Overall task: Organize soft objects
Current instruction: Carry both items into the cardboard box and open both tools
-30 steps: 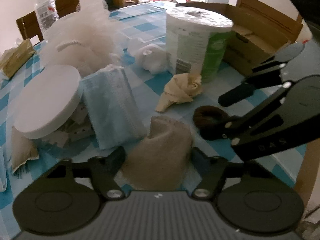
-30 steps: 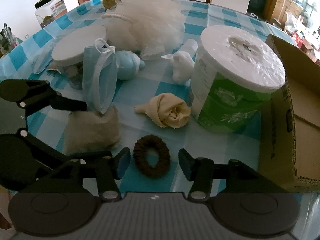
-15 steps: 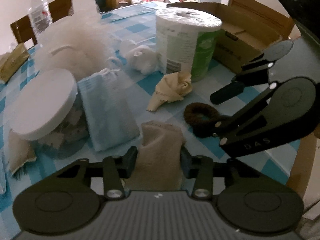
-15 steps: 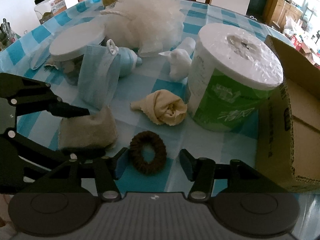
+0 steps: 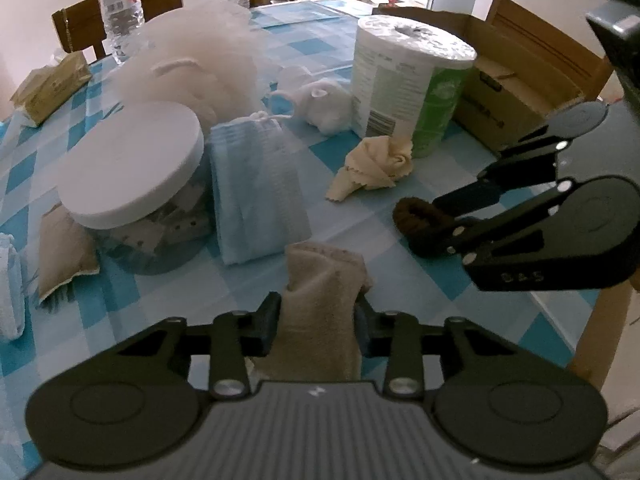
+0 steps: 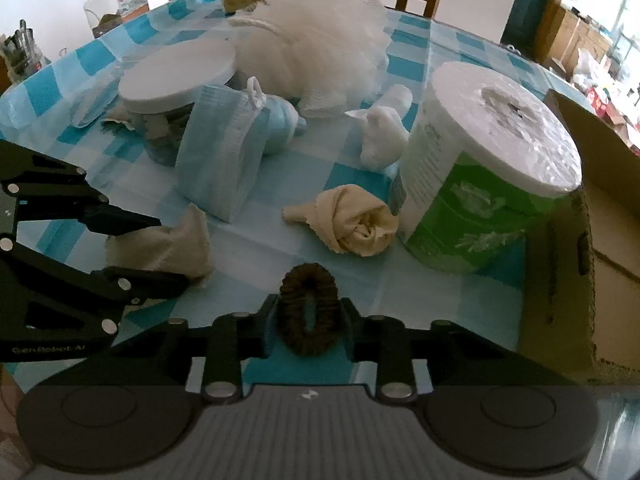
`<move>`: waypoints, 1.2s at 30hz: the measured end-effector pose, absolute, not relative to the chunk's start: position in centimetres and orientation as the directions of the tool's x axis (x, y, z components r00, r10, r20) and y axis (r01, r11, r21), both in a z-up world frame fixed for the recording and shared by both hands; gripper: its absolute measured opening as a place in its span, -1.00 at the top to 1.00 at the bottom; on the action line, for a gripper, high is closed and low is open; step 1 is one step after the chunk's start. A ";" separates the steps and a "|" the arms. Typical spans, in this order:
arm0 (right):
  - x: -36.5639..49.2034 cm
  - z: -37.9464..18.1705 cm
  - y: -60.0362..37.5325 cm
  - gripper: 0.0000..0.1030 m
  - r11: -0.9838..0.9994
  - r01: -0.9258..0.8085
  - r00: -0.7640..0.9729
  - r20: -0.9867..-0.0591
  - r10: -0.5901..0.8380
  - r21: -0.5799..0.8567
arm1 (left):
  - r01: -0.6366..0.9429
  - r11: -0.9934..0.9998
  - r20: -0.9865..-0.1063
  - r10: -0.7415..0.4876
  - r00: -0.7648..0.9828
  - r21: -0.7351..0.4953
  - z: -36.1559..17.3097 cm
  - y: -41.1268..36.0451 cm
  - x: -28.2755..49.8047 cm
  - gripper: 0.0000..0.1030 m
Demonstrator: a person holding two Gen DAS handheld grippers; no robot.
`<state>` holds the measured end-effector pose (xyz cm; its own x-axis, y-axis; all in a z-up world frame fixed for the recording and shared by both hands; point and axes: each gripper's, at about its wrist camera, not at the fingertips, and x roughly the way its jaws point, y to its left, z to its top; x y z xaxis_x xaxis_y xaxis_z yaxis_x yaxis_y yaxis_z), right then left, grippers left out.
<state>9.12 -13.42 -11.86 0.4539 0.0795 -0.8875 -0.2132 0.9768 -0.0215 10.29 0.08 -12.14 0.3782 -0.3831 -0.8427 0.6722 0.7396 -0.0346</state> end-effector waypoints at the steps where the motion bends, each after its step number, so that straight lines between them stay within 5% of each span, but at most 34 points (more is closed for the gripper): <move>1: 9.0 -11.7 -13.5 0.31 0.977 -0.212 0.455 -0.886 0.083 -0.017 | 0.672 0.740 -0.844 -0.380 0.378 -0.032 -12.0 0.1 10.3 0.34; 19: 5.1 -5.1 -17.1 0.31 0.969 -0.249 0.498 -0.860 0.116 -0.014 | 0.740 0.671 -0.862 -0.399 0.314 -0.041 -5.2 -1.1 7.6 0.38; 36: 3.9 -0.6 -29.5 0.31 0.994 -0.083 0.616 -0.788 -0.006 -0.073 | 0.846 0.531 -0.809 -0.516 0.280 -0.046 1.2 -12.8 8.0 0.38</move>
